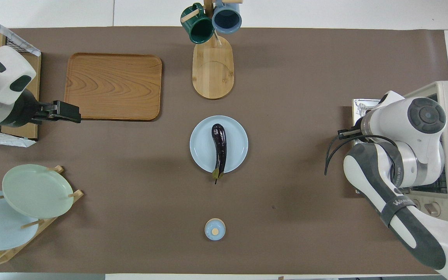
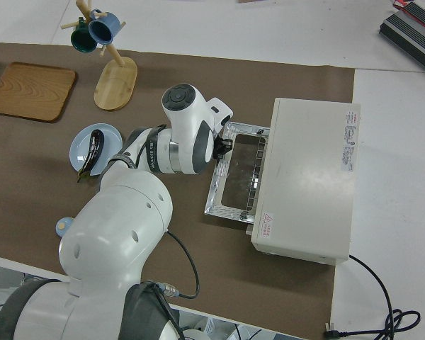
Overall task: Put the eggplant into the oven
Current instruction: 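Pull the oven door open with the right gripper while the left gripper withdraws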
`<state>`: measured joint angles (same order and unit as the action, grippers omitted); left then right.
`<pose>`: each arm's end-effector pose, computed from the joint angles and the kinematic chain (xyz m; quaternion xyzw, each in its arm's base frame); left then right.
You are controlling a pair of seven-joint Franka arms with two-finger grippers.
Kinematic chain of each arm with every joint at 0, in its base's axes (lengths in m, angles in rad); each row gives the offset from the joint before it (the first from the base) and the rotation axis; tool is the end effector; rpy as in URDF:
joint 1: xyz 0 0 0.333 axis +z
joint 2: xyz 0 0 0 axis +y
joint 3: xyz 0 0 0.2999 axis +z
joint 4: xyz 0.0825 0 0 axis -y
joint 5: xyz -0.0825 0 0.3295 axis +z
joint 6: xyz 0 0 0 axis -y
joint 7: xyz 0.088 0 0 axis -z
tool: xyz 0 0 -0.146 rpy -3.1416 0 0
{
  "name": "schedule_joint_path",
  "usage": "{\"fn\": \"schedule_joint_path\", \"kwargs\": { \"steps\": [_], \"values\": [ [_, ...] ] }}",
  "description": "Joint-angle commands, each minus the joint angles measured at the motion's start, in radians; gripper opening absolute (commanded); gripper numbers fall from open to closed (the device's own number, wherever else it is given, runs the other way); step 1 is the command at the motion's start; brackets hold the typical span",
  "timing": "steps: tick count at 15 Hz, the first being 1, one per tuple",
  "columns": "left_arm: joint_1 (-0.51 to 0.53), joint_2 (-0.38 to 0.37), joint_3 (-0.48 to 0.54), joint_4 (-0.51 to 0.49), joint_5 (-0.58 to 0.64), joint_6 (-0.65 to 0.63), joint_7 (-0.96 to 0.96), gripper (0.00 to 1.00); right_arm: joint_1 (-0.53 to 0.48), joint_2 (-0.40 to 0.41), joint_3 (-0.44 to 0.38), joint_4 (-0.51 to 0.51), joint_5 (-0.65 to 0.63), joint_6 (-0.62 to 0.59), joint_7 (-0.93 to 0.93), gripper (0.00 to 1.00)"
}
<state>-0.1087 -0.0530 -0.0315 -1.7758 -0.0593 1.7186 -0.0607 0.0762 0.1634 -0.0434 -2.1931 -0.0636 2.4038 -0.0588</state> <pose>0.4862 -0.0768 0.5223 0.9990 -0.0353 -0.0050 0.0281 0.5161 0.0149 0.2992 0.9970 0.0691 0.0233 0.0258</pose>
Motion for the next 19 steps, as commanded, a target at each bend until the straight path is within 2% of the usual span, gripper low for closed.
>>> {"fn": "schedule_joint_path", "kwargs": {
  "steps": [1, 3, 5, 7, 10, 12, 14, 15, 16, 17, 19],
  "values": [
    [0.009, -0.033, -0.013, -0.028, 0.023, -0.030, 0.012, 1.00, 0.008, -0.001, -0.019, -0.007, -0.025, 0.029, 0.048, 0.00],
    [0.009, -0.024, -0.013, -0.013, 0.024, -0.028, 0.021, 1.00, 0.008, 0.004, -0.019, -0.008, -0.024, 0.031, 0.050, 0.00],
    [0.006, 0.008, -0.011, 0.047, 0.026, -0.033, 0.027, 1.00, 0.008, 0.004, -0.019, -0.011, -0.022, 0.034, 0.051, 0.00],
    [0.006, 0.022, -0.016, 0.087, 0.056, -0.060, 0.028, 1.00, 0.023, 0.004, -0.016, -0.034, -0.022, 0.079, 0.062, 0.00],
    [-0.002, 0.035, -0.015, 0.090, 0.072, -0.067, 0.028, 1.00, 0.060, 0.004, -0.016, -0.047, -0.022, 0.104, 0.112, 0.00],
    [-0.003, 0.042, -0.019, 0.084, 0.084, -0.073, 0.030, 1.00, 0.092, 0.008, -0.015, -0.018, 0.013, 0.107, 0.114, 0.00],
    [-0.002, 0.042, -0.019, 0.072, 0.081, -0.074, 0.033, 1.00, 0.160, 0.027, -0.015, 0.065, 0.097, 0.066, 0.114, 0.00],
    [0.000, 0.039, -0.019, 0.062, 0.075, -0.076, 0.033, 1.00, 0.174, 0.033, -0.015, 0.109, 0.099, 0.029, 0.125, 0.17],
    [0.001, 0.039, -0.019, 0.065, 0.066, -0.083, 0.035, 1.00, 0.201, 0.041, -0.015, 0.142, 0.099, 0.002, 0.131, 0.91],
    [0.000, 0.041, -0.019, 0.068, 0.061, -0.083, 0.033, 1.00, 0.236, 0.044, -0.015, 0.162, 0.097, -0.008, 0.129, 0.96],
    [-0.005, 0.044, -0.019, 0.078, 0.061, -0.083, 0.032, 1.00, 0.284, 0.047, -0.015, 0.212, 0.100, -0.055, 0.134, 1.00]
  ]
}}
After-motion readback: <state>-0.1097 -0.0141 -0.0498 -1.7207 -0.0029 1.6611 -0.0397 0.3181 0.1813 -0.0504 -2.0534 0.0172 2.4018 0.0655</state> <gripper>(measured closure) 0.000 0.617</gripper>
